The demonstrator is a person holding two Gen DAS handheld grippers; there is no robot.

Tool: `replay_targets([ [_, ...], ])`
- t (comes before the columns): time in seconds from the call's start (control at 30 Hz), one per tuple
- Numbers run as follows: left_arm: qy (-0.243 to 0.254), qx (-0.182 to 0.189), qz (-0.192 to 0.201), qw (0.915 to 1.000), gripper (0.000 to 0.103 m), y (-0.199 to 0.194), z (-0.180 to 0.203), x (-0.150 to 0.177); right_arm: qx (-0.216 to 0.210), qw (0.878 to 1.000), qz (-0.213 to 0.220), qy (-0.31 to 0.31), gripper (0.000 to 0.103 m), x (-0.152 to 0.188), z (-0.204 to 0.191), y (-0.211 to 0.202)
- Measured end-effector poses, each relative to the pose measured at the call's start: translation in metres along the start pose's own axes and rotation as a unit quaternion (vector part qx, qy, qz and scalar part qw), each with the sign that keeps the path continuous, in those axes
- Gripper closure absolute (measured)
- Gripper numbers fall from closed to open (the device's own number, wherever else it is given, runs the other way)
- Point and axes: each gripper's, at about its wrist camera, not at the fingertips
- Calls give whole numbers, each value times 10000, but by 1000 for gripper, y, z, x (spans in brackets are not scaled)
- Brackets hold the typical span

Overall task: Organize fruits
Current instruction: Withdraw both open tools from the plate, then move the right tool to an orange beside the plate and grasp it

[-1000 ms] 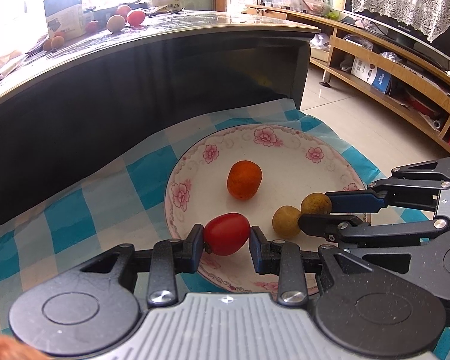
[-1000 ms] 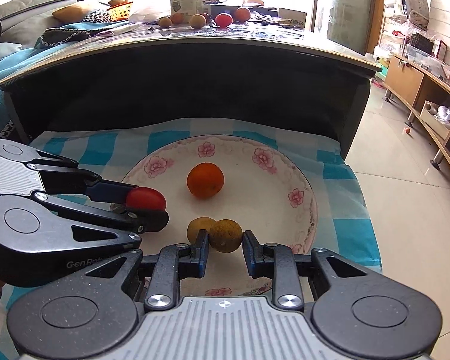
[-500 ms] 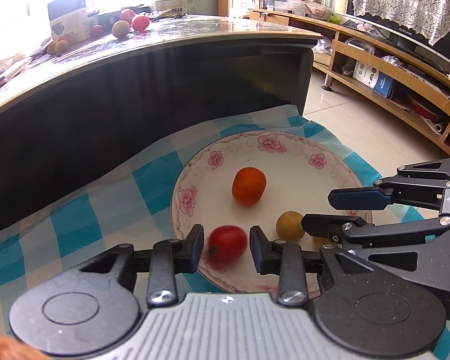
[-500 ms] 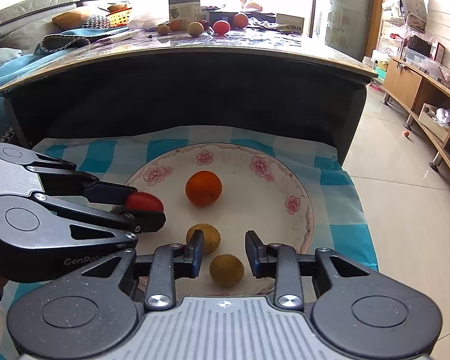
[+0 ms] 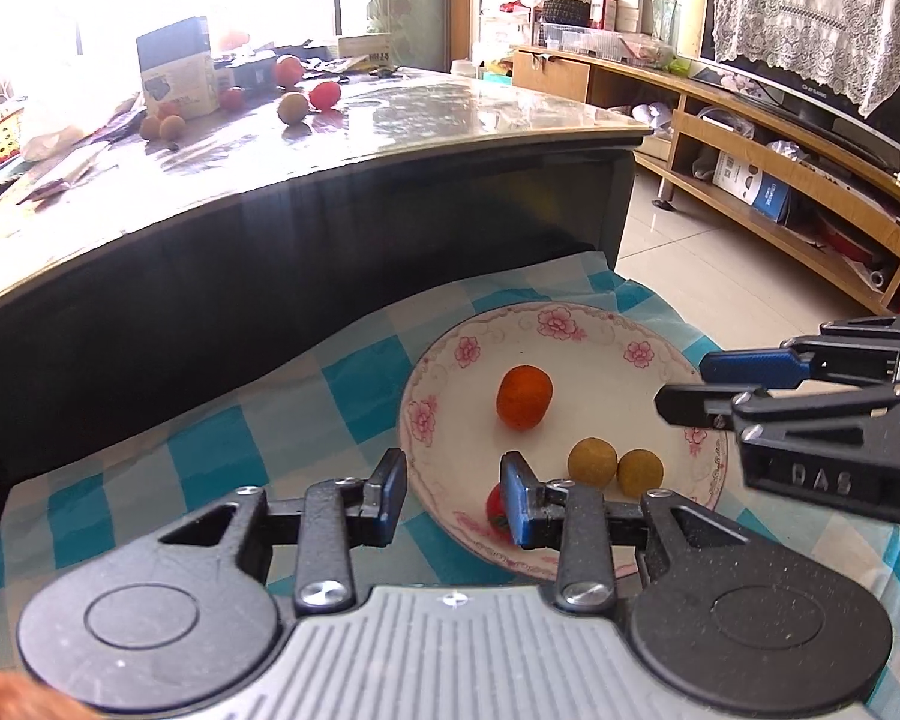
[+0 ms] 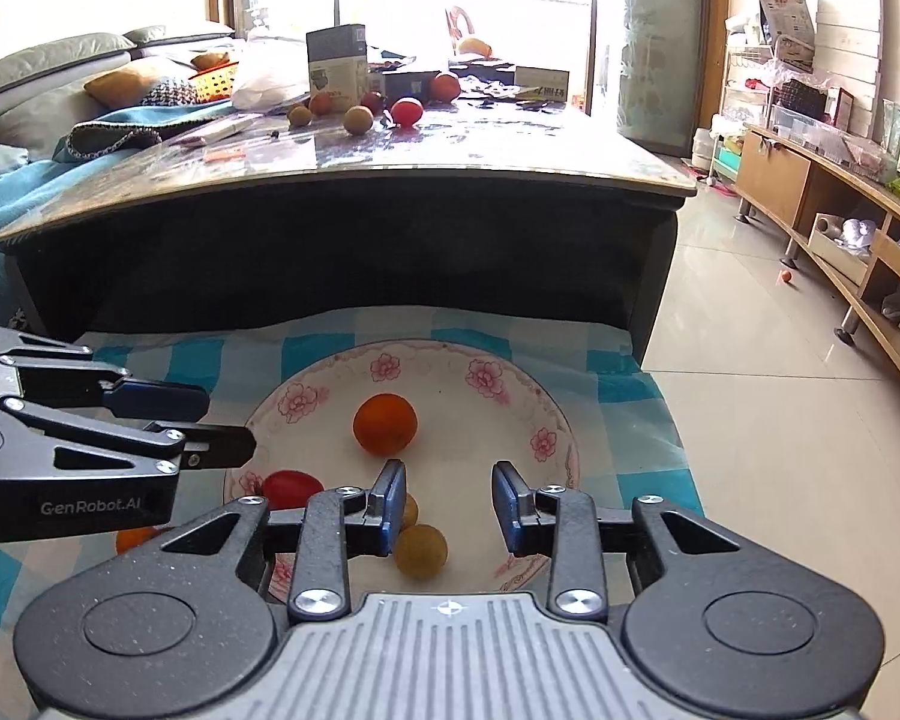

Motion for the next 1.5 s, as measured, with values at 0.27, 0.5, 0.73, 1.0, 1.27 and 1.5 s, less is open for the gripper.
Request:
replay_targets([
  [0.27,-58,-17,90,9999,60,-36,-6,7,-121,9994,179,283,76,-4,0,-25],
  [0.5,-193,42,200,9996,60,-77,-7,24,-179,9991,189,331,76,5,-14,-49],
  [0.73,-338,159,285,9989,60,-119,0,46,-180,9989,91,423,76,31,-34,-88],
  [1.0,-606,254,292,9974,57,-146,-1,64,-161,9995,-144,228,74,44,-47,-124],
  [1.27,-802,250,-188,9963,57,-113,-10,81,-379,9980,-494,80,70,47,-58,-79],
  [1.5,-854,388,-546,9941,57,-89,-12,92,-577,9949,-803,188,70,50,-55,-42],
])
Point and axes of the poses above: each gripper's, at about its wrist camera, not at the fingertips, and y roughly the way its jaws point, z to its right, x to its underside, and after that the axes turned 3 degrees about x, right-handed
